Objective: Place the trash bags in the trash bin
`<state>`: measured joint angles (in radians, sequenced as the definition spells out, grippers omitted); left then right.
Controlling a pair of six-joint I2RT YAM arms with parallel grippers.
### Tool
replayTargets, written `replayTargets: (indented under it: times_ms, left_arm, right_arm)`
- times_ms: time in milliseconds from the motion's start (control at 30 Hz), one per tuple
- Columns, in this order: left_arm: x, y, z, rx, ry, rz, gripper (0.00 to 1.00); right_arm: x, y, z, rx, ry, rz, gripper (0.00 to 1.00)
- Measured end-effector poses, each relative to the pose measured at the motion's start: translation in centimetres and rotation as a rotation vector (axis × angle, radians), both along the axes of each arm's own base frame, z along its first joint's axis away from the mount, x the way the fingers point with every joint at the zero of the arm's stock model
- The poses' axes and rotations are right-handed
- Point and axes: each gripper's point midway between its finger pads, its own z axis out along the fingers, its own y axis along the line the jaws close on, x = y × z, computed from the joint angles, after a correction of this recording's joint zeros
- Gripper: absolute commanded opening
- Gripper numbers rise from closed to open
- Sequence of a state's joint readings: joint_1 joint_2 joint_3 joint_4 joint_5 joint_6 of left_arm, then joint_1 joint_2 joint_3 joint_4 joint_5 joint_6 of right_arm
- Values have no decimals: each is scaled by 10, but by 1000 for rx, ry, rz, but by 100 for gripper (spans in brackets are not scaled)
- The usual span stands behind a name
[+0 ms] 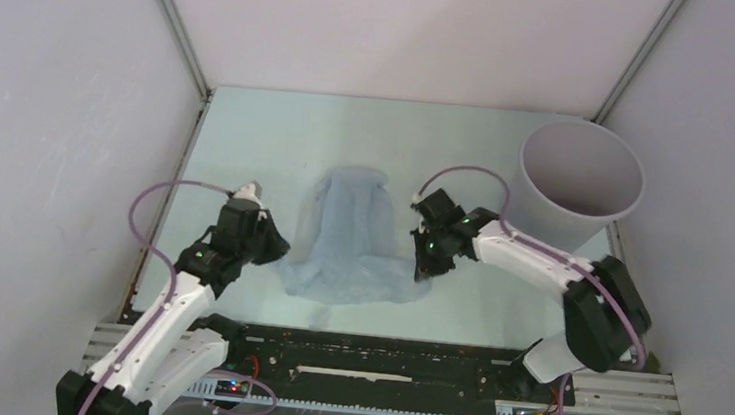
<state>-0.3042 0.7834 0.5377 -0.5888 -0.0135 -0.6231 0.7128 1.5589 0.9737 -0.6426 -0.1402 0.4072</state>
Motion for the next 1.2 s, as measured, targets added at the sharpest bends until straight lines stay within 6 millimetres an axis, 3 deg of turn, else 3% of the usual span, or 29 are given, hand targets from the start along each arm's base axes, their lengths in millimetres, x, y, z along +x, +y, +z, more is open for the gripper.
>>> replayTargets:
  times_ms: [67,133,167,233,300,333,367,400,433,467,500,533,567,600,633,700,733,767,800,833,867,900,933,967,1033,1100,1167,1200]
  left_arm:
    - [19,-4,39,-50,-113,23,0]
    - [48,-10,99,-107,-231,42,0]
    - [61,-12,130,-130,-291,44,0]
    - [93,-22,214,-196,-434,29,0]
    - [112,-33,316,-260,-639,-21,0]
    - [110,-38,362,-285,-750,-52,0]
    - [98,-44,416,-305,-894,-97,0]
    - [77,-48,461,-321,-1030,-143,0]
    - [53,-51,490,-340,-1129,-178,0]
    - [22,-48,514,-362,-1227,-206,0]
    - [-2,-42,519,-372,-1281,-213,0]
    - [-14,-31,514,-366,-1301,-185,0]
    - [-25,-14,504,-363,-1323,-116,0]
    - [-26,-1,480,-346,-1300,-54,0]
    - [-16,1,446,-316,-1246,-28,0]
    - [29,-12,344,-234,-1031,-23,0]
    - [55,-22,262,-178,-836,-33,0]
    - [63,-28,181,-132,-634,-49,0]
    - [53,-30,87,-80,-377,-69,0]
    - [22,-23,16,-36,-159,-74,0]
    - [-6,-14,-18,-10,-36,-68,0]
    - [-26,-6,-31,-9,10,-46,0]
    - [-26,-4,-19,-30,-44,-22,0]
    - [-14,-4,7,-63,-156,4,0]
    - [9,-4,85,-122,-366,38,0]
    - [32,-8,169,-161,-527,43,0]
    - [53,-18,272,-209,-704,14,0]
    - [57,-23,318,-240,-794,-7,0]
  right_arm:
    - [13,7,35,84,-54,-25,0]
    - [53,17,99,227,-179,-95,0]
    - [78,19,140,303,-255,-137,0]
    - [122,19,239,449,-427,-191,0]
    - [147,15,349,582,-650,-203,0]
    - [143,13,412,643,-789,-176,0]
    - [133,15,453,681,-901,-142,0]
    - [107,21,498,734,-1033,-82,0]
    - [79,26,526,782,-1119,-25,0]
    - [48,30,538,818,-1182,34,0]
    - [22,32,537,846,-1211,94,0]
    - [4,27,528,863,-1234,124,0]
    - [2,13,512,839,-1252,99,0]
    - [14,-1,488,781,-1252,41,0]
    - [38,-8,447,689,-1205,-21,0]
    - [73,7,354,553,-1019,-36,0]
    - [88,17,296,471,-892,-34,0]
    - [92,24,230,375,-745,-22,0]
    - [87,28,165,278,-597,2,0]
    - [67,23,96,162,-426,35,0]
    - [41,11,54,73,-297,65,0]
    - [14,-4,29,6,-191,88,0]
    - [2,-10,28,-11,-153,99,0]
    - [-1,-11,37,9,-154,99,0]
    - [28,-5,94,125,-258,37,0]
    - [83,-1,196,285,-471,-51,0]
    - [116,-5,302,416,-699,-100,0]
    - [121,-8,341,463,-787,-106,0]
